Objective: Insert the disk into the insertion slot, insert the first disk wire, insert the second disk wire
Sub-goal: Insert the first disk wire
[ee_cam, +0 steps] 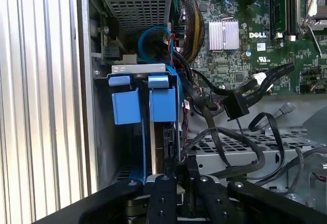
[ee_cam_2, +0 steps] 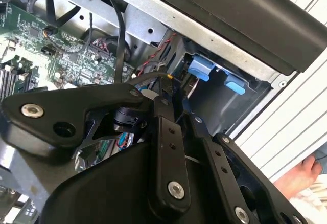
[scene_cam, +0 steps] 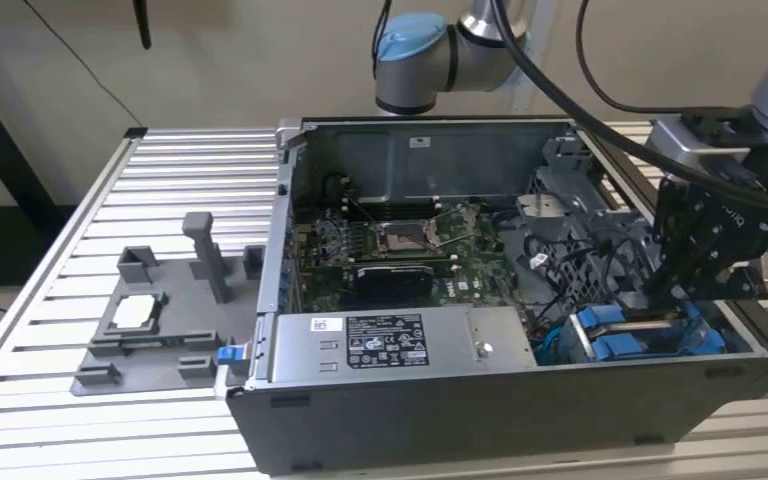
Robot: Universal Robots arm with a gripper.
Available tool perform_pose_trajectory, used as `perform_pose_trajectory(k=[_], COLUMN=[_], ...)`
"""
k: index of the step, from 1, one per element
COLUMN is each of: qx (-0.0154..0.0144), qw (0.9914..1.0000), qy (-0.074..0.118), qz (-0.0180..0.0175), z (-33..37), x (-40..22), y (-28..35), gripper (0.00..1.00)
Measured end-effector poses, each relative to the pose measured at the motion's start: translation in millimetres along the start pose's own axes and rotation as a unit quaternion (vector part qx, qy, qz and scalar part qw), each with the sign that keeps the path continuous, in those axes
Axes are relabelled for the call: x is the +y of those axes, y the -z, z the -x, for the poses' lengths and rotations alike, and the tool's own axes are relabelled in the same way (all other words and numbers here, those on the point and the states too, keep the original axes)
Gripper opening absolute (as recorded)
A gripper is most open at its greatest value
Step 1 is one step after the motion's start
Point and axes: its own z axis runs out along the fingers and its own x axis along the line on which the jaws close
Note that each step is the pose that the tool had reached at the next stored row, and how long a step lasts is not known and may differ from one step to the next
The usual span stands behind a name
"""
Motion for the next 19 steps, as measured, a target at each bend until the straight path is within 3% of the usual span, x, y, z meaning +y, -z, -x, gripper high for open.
perform_pose_trajectory(k=[3,5,19], qx=[0.0003,0.0004,0.0003], qw=[0.99998,0.99997,0.99996], qy=[0.0,0.0,0.006], qz=[0.0055,0.0071,0.0075], z=[-1.2,-1.6,-2.4], x=[-0.3,-0.7,-4.5], y=[0.0,0.1,-0.5], gripper=[0.19,0.19,0.19])
